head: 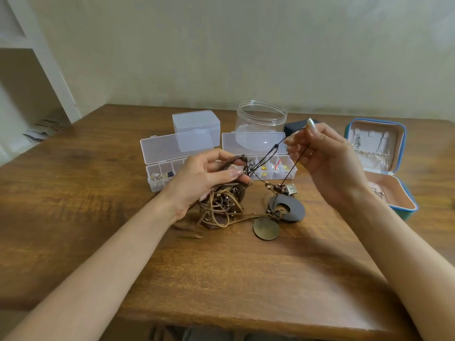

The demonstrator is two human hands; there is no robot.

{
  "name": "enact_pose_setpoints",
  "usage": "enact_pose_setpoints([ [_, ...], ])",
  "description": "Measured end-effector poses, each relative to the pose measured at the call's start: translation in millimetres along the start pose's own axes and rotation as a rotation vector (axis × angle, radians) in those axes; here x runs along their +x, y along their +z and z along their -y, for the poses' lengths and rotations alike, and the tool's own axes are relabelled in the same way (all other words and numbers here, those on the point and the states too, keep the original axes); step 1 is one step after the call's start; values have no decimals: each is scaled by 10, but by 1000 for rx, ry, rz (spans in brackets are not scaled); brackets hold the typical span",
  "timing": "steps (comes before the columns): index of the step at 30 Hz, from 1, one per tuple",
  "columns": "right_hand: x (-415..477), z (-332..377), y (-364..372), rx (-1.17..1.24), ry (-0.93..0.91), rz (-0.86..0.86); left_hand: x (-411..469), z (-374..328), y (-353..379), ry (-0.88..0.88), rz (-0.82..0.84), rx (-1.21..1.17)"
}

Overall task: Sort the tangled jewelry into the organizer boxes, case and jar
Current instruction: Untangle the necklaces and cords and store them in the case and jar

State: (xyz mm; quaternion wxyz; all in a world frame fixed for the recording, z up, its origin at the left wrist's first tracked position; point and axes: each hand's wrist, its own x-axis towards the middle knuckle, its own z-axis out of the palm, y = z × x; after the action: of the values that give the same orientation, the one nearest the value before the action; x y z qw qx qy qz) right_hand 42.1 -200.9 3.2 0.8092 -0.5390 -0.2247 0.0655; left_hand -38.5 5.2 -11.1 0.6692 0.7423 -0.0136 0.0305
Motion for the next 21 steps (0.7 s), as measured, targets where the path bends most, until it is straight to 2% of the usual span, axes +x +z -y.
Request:
enact_pose_setpoints([
  [5,16,20,6,80,13,-12,19,26,4,14,-152,206],
  [11,-14,29,46,41,31,43,72,151,21,196,-361,809],
  [13,-20,38,62,53,23,65,95,174,9,347,-402,884],
  [15,-27,44,73,57,9,98,90,166,31,468,-345,849],
  [16,-31,44,79,54,5,115,73,160,53,462,-283,834],
  [18,-35,41,85,48,3,137,58,175,98,363,-172,882],
  [21,-30,60,100,106,-2,150,71,207,96,248,-122,997],
])
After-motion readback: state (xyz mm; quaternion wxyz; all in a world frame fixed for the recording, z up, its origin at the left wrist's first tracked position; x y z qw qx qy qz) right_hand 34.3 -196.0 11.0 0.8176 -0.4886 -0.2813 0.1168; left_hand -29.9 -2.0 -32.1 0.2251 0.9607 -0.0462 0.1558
